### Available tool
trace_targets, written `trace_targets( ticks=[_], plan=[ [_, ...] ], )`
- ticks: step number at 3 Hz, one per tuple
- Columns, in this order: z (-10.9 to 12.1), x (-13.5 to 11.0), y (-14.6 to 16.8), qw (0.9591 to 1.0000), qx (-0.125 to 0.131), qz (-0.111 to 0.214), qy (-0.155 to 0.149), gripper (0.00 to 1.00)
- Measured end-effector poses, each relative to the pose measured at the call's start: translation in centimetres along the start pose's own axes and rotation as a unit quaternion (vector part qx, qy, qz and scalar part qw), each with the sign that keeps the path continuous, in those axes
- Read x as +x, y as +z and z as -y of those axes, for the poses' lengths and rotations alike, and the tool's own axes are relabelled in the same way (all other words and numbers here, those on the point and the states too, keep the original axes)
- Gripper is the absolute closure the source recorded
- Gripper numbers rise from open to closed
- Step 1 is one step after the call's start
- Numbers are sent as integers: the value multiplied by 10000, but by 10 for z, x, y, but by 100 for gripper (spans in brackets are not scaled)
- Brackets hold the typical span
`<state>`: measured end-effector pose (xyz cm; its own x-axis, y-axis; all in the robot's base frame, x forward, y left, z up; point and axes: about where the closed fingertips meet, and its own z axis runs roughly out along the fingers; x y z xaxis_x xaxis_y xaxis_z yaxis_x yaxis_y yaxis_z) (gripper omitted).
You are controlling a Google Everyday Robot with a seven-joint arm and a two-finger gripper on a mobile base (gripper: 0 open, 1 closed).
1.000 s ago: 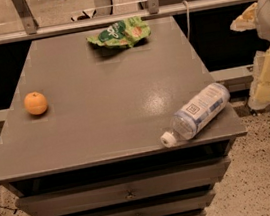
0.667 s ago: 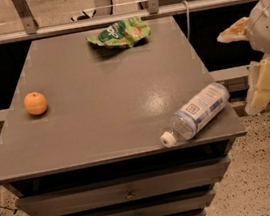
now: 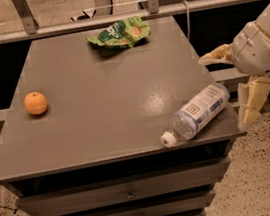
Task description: Pick blue plastic bottle
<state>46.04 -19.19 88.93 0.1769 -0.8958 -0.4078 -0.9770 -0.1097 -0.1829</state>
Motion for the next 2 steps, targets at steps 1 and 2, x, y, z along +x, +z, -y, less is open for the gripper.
trace_targets(
  ticks=[1, 2],
  plan=[
    [-4, -3, 22, 9999, -64, 72, -134, 0],
    [-5, -3, 39, 10000, -2, -12, -39, 4]
  ],
)
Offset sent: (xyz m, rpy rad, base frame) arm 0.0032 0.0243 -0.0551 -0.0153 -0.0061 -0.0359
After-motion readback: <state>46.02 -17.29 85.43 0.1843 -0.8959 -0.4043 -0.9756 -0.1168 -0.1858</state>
